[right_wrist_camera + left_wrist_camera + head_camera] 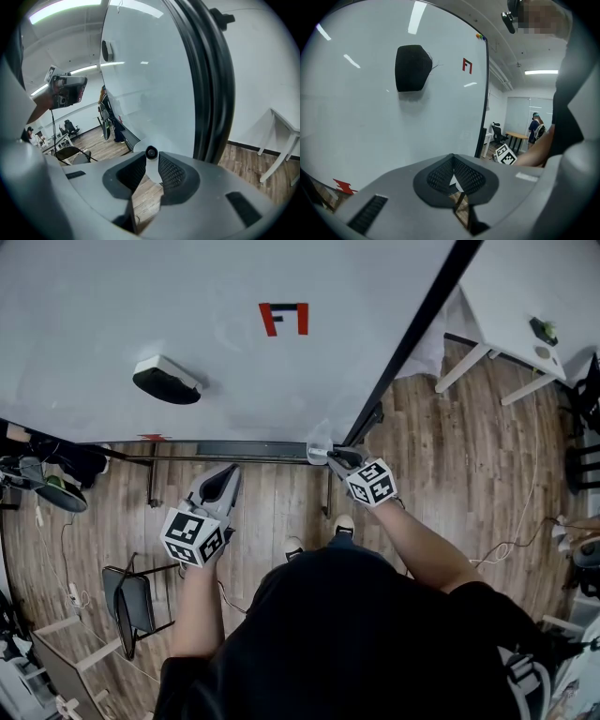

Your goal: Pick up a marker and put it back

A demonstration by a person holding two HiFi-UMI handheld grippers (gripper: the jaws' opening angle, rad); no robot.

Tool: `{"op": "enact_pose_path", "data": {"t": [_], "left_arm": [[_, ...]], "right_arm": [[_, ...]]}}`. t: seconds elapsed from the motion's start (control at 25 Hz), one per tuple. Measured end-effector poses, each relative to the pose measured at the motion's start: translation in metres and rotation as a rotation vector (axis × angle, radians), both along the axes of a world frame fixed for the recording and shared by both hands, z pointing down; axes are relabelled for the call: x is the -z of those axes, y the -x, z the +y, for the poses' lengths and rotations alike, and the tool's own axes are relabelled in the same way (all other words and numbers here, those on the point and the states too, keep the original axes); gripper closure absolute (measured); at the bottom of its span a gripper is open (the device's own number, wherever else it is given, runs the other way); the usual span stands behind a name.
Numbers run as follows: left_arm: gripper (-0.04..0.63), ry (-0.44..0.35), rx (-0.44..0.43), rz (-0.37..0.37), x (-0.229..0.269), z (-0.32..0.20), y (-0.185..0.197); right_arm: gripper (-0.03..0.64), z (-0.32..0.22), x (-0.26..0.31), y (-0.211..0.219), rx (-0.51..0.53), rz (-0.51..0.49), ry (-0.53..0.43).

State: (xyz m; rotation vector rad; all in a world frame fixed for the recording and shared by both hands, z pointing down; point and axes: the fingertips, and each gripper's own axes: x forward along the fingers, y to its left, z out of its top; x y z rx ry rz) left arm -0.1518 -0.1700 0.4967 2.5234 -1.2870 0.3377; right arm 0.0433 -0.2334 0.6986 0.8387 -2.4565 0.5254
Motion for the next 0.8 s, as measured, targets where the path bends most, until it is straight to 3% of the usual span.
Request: {"op": "enact_pose_path", "data": {"t": [0.8], "left_arm": [[0.584, -0.002, -0.002, 0.001, 0.001, 0.004, 0.011]], "right_arm": [[0.551, -0.009, 0.006, 0.005, -0.029, 0.003, -0.029]]}}
